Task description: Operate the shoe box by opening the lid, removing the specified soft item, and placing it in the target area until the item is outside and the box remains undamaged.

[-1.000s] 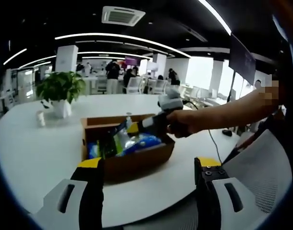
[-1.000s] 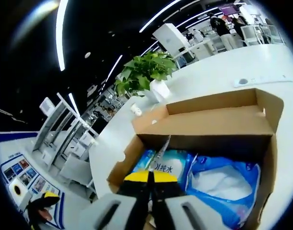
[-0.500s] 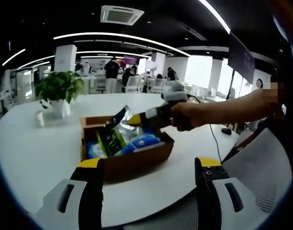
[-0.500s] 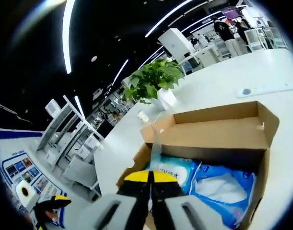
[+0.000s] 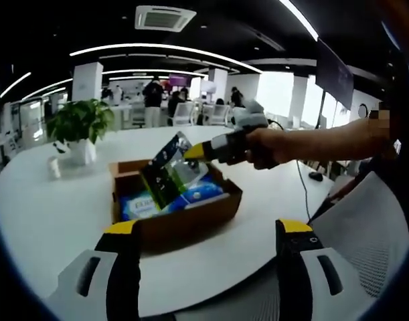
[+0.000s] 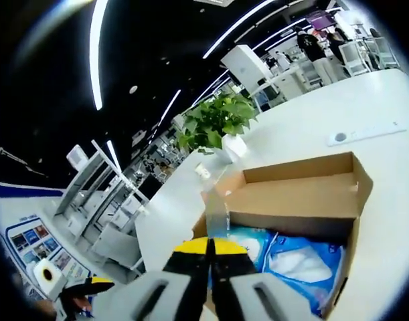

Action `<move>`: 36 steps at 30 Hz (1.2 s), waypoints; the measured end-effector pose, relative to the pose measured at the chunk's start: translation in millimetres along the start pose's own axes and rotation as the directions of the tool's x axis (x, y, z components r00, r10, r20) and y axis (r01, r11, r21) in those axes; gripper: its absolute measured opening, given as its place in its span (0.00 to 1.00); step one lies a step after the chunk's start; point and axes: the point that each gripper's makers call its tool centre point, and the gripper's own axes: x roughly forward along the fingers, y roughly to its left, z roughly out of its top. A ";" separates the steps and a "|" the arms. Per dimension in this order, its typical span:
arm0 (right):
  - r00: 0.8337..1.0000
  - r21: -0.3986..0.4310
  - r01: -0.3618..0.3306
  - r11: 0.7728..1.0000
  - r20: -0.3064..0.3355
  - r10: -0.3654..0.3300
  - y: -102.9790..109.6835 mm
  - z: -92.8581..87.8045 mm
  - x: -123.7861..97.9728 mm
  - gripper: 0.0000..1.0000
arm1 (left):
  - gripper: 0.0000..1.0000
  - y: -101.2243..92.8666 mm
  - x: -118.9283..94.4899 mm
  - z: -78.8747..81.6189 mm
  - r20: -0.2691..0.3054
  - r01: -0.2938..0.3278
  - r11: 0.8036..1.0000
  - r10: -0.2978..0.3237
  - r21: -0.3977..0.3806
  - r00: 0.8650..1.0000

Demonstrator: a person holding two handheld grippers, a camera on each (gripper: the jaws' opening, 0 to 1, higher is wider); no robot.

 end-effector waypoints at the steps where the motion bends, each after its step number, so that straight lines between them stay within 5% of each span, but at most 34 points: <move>1: 1.000 -0.001 0.001 1.000 0.002 -0.001 -0.8 0.8 -2.1 0.00 | 0.88 -0.2 0.0 -0.3 -0.001 0.002 1.000 -0.002 0.004 1.000; 14: 0.999 0.020 -0.019 1.000 0.041 0.018 0.0 18.0 -26.5 0.00 | 1.00 -2.4 2.5 -4.4 -0.025 0.015 0.999 -0.014 0.032 1.000; 36: 0.995 0.046 -0.013 0.999 0.100 0.008 -0.8 33.0 -71.7 0.00 | 1.00 -5.6 3.1 -6.9 -0.033 0.029 0.999 -0.028 0.045 0.999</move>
